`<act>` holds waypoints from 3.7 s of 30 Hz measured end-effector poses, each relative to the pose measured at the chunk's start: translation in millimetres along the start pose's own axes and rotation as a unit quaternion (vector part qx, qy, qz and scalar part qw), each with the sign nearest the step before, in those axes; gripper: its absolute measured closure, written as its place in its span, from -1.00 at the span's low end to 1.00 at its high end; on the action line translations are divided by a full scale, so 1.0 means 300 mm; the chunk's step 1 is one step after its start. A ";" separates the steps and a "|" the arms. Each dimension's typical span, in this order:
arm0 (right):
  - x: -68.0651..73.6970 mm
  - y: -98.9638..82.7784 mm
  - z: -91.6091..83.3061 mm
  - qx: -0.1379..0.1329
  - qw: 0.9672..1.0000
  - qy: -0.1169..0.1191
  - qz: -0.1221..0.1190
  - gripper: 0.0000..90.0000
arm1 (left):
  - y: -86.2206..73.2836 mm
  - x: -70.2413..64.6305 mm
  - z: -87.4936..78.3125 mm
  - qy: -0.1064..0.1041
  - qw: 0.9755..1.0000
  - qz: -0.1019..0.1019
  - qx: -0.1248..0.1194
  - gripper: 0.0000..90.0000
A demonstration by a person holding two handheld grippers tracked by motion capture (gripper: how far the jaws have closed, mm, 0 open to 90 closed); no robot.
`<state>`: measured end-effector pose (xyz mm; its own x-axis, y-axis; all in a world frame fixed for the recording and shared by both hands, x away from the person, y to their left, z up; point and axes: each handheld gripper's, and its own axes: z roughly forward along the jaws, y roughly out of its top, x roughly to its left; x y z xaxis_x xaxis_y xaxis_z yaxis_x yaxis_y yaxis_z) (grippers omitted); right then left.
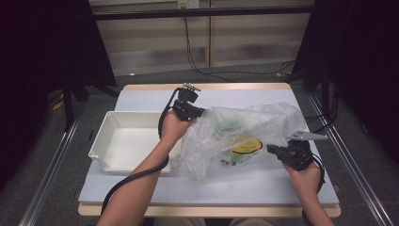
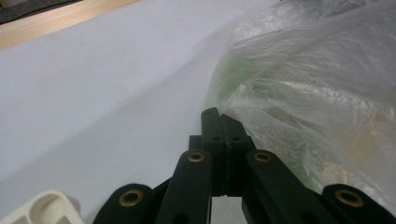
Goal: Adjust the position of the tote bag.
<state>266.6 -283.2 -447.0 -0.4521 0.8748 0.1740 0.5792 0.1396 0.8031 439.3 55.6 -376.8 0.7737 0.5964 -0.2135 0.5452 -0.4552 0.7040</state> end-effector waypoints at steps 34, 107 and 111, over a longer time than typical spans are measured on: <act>0.071 -0.035 0.047 0.033 0.999 0.019 -0.011 1.00 | -0.072 0.055 -0.185 -0.068 0.996 -0.054 -0.011 -0.66; 0.114 0.090 -0.048 0.029 0.998 0.022 -0.055 0.47 | 0.001 -0.036 -0.176 -0.055 0.998 0.013 -0.012 -0.07; 0.116 0.107 -0.043 0.025 0.998 0.028 -0.050 0.63 | 0.012 -0.061 -0.178 -0.057 0.998 0.019 -0.011 -0.14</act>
<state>260.7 -254.2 -407.9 -0.5462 0.8280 0.1271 0.5617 0.2495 0.7888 409.8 78.2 -334.3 0.8260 0.4997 -0.2610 0.5084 -0.4602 0.7278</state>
